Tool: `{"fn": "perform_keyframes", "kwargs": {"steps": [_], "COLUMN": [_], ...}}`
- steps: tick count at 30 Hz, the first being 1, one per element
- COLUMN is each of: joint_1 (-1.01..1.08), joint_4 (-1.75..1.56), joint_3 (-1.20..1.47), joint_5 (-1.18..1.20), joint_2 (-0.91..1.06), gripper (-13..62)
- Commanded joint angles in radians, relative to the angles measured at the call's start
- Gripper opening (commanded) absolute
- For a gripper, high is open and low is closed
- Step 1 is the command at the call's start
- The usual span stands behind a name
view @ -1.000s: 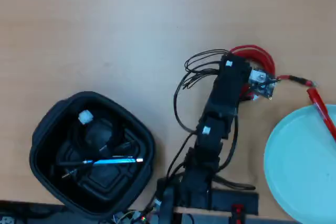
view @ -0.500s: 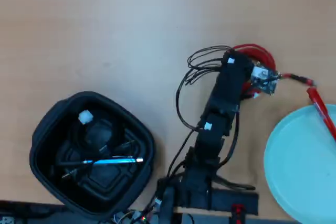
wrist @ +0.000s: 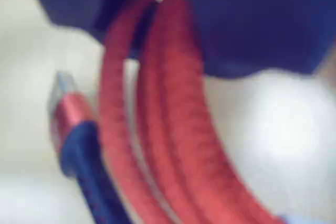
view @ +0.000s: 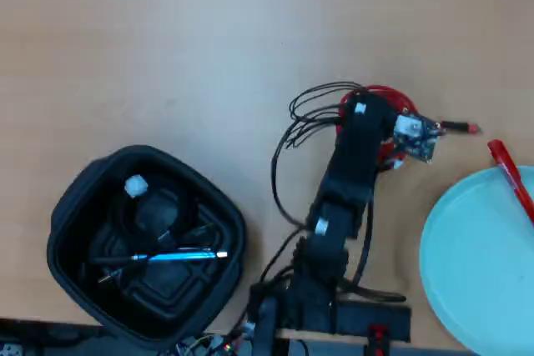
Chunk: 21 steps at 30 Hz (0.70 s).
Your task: Put a black charging cable in a black bowl and put a red charging cable in a green bowl
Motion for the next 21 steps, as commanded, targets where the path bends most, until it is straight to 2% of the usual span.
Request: {"fn": "perform_keyframes", "kwargs": {"steps": [1,7,11,21], "joint_1": [0.000,0.014,0.083,0.431], "joint_4": [0.020,0.014,-0.006,-0.020], "joint_3": [-0.043,-0.046,-0.046,-0.020], "joint_5": [0.002,-0.002,-0.014,-0.029], "joint_2": [0.209,0.485,0.595,0.606], "gripper": [-6.4,-6.5,-6.2,-6.7]}}
